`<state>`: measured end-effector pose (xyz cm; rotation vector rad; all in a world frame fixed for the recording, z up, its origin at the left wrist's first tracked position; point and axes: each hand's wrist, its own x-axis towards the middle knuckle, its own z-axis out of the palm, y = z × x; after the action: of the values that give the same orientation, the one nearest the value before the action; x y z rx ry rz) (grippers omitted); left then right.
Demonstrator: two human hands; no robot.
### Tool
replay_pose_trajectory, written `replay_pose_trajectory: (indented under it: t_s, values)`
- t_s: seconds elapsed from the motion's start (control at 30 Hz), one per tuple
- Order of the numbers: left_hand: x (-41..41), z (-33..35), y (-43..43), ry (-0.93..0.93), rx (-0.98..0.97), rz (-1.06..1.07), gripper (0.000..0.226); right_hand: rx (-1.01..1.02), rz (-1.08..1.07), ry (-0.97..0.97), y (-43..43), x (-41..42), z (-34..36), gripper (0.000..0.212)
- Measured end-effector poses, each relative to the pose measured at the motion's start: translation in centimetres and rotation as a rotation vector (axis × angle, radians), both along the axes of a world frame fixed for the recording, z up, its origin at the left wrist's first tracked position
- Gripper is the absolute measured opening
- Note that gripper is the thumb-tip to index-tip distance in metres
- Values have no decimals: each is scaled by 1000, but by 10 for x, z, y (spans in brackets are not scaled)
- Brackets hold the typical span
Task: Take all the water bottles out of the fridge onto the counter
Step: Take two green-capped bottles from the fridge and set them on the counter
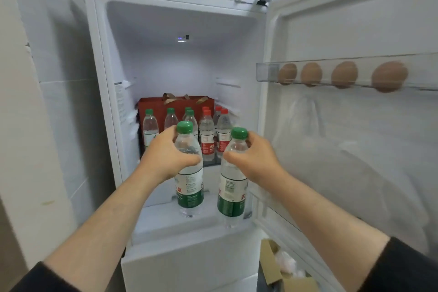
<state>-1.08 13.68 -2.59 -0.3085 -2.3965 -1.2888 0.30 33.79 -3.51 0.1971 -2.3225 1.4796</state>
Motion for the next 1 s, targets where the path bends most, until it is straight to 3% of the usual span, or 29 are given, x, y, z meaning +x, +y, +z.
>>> replay_pose_trajectory:
  t_s: [0.23, 0.5, 0.77, 1.0]
  values:
    - [136, -9, 81, -28, 27, -102, 47, 1, -3, 24, 80, 153, -2, 23]
    - [250, -9, 179, -73, 31, -324, 42, 77, -172, 42, 177, 310, -4, 28]
    - [309, 16, 306, -82, 30, -815, 41, 133, -521, 73, 274, 434, 15, 23]
    - [348, 4, 428, -82, 36, -1156, 39, 98, -951, 1, 341, 538, 6, 26]
